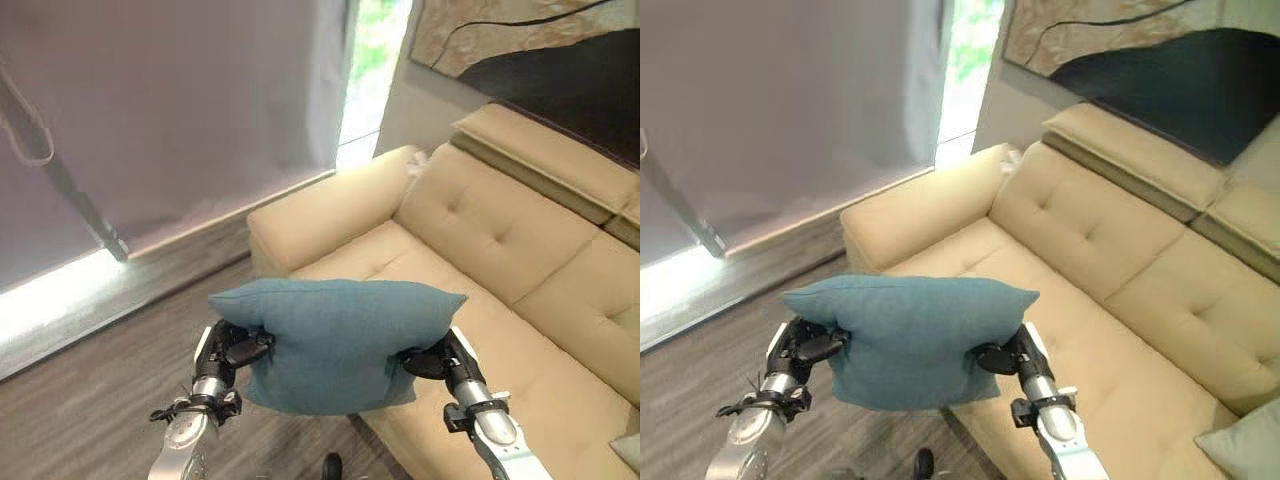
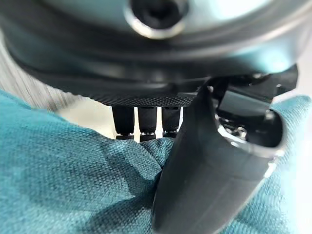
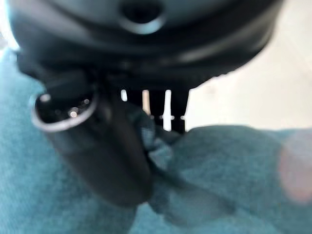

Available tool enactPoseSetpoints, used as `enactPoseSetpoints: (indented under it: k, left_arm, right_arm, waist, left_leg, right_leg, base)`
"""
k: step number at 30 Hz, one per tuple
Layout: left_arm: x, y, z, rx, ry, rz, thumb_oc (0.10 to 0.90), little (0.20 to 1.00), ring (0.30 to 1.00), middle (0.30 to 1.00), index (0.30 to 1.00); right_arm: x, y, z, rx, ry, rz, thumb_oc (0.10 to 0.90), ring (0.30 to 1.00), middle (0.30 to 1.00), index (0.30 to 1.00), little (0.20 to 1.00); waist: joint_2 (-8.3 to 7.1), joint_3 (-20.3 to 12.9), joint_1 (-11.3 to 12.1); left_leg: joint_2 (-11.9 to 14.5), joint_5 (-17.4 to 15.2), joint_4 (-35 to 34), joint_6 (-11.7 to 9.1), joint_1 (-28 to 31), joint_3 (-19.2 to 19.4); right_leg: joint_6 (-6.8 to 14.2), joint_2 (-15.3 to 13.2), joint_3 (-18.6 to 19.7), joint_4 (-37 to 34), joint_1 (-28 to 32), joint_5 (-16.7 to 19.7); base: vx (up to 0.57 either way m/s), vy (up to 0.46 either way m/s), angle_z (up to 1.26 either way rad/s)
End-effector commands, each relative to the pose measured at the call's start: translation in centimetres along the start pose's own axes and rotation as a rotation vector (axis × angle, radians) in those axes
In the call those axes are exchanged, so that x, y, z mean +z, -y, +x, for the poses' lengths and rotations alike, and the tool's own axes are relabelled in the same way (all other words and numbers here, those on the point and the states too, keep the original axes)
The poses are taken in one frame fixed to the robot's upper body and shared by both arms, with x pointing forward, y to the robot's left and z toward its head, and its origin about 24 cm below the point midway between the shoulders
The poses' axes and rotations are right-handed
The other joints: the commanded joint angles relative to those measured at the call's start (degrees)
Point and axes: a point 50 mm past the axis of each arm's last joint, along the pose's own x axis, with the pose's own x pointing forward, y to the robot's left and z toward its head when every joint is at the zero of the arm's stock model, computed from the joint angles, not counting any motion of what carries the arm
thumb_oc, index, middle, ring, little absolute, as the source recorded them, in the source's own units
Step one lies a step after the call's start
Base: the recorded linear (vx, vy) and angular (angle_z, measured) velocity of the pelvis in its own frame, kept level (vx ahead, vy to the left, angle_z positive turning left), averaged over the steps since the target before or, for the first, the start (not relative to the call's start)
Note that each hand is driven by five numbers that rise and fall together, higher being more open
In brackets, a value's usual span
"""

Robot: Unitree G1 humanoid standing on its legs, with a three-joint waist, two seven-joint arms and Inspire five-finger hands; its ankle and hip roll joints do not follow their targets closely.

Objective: Pick up all the scattered cushions and arrange them neatly on the sofa.

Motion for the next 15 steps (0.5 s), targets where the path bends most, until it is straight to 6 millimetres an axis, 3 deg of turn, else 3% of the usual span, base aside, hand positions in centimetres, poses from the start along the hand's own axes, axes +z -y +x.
enactPoseSetpoints:
  k: [1,3,5,7,8,9,12,13,14,15]
  left_arm:
    - [5.7,5.3,1.3,-0.298,0.308,0.001,0.4,0.3,0.3,0.3,0.3]
    - [6.1,5.4,1.4,-0.296,0.33,-0.009,0.4,0.3,0.3,0.3,0.3]
    - [6.3,5.7,1.5,-0.303,0.339,-0.019,0.4,0.3,0.3,0.3,0.3]
    - [5.9,5.9,1.4,-0.318,0.323,-0.022,0.4,0.3,0.3,0.3,0.3]
    - [6.0,5.8,1.4,-0.317,0.323,-0.018,0.4,0.3,0.3,0.3,0.3]
    - [6.2,5.6,1.3,-0.317,0.331,-0.012,0.4,0.3,0.3,0.3,0.3]
    - [6.4,5.2,1.4,-0.304,0.335,0.008,0.4,0.3,0.3,0.3,0.3]
    - [6.7,4.6,1.4,-0.269,0.345,0.017,0.4,0.3,0.3,0.3,0.3]
    - [6.7,4.6,1.4,-0.269,0.345,0.017,0.4,0.3,0.3,0.3,0.3]
    - [6.8,4.2,1.3,-0.249,0.352,0.012,0.4,0.3,0.3,0.3,0.3]
  right_arm:
    - [7.7,-1.7,1.7,0.077,0.408,0.04,0.4,0.3,0.3,0.3,0.3]
    - [7.9,-1.7,1.9,0.075,0.411,0.031,0.4,0.3,0.3,0.3,0.3]
    - [7.8,-1.4,2.0,0.065,0.409,0.026,0.4,0.3,0.3,0.3,0.3]
    - [7.6,-1.4,1.9,0.064,0.397,0.022,0.4,0.3,0.3,0.3,0.3]
    - [7.7,-1.5,1.9,0.066,0.401,0.023,0.4,0.3,0.3,0.3,0.3]
    - [8.0,-1.7,1.9,0.077,0.413,0.022,0.4,0.3,0.3,0.3,0.3]
    - [8.2,-2.3,2.1,0.095,0.42,0.03,0.4,0.3,0.3,0.3,0.3]
    - [8.3,-2.9,2.4,0.109,0.424,0.045,0.4,0.3,0.3,0.3,0.3]
    - [8.3,-2.9,2.4,0.109,0.424,0.045,0.4,0.3,0.3,0.3,0.3]
    - [8.4,-3.2,2.4,0.122,0.423,0.051,0.4,0.3,0.3,0.3,0.3]
  waist:
    - [-1.45,-1.6,1.3]
    - [-1.11,-1.2,1.8]
    - [-0.88,-1.0,1.7]
    - [0.28,-1.9,1.2]
    - [0.6,-2.0,1.0]
    - [1.0,-1.9,0.5]
    - [1.1,-1.5,1.2]
    - [1.2,-1.4,1.7]
    - [1.18,-1.3,1.8]
    - [1.21,-1.3,2.2]
  left_leg:
    - [-4.3,1.2,-10.7,1.3,3.1,-8.2]
    - [-5.9,3.5,-13.7,0.9,2.3,-13.3]
    - [-6.3,4.2,-13.6,0.7,2.3,-13.7]
    - [-4.5,4.7,-18.8,1.4,5.2,-11.8]
    - [-4.8,5.0,-18.9,1.8,5.7,-11.4]
    - [-4.5,5.4,-20.8,2.4,6.9,-8.6]
    - [-4.4,5.3,-21.7,3.3,8.1,-5.5]
    - [-4.2,5.1,-22.7,3.9,9.1,-2.6]
    - [-4.2,5.1,-22.8,3.9,9.3,-2.4]
    - [-4.0,5.0,-23.5,4.0,10.0,-0.8]
  right_leg:
    - [8.8,0.5,3.6,-3.9,1.4,-0.6]
    - [8.9,0.9,5.8,-3.6,1.4,-0.6]
    - [9.0,0.9,6.5,-3.4,1.7,-1.1]
    - [9.1,1.2,7.2,-2.7,1.7,-1.9]
    - [9.7,0.9,7.9,-1.3,0.9,-1.8]
    - [10.4,0.9,8.8,1.2,-0.6,-2.1]
    - [11.2,1.0,10.1,3.9,-2.0,-2.5]
    - [12.1,0.6,7.9,5.4,-3.4,-2.2]
    - [12.1,0.7,8.0,5.5,-3.3,-2.3]
    - [12.5,0.0,5.8,5.4,-3.9,-1.9]
  base:
    - [0.14,0.168,-1.47]
    - [0.07,0.101,-1.36]
    - [0.05,0.099,-0.86]
    - [0.08,0.178,-0.69]
    - [0.05,0.29,-0.66]
    - [0.01,0.227,-0.64]
    - [0.02,0.184,-1.05]
    - [0.04,0.073,-0.96]
    - [0.06,0.096,-1.01]
    - [0.05,0.044,-1.26]
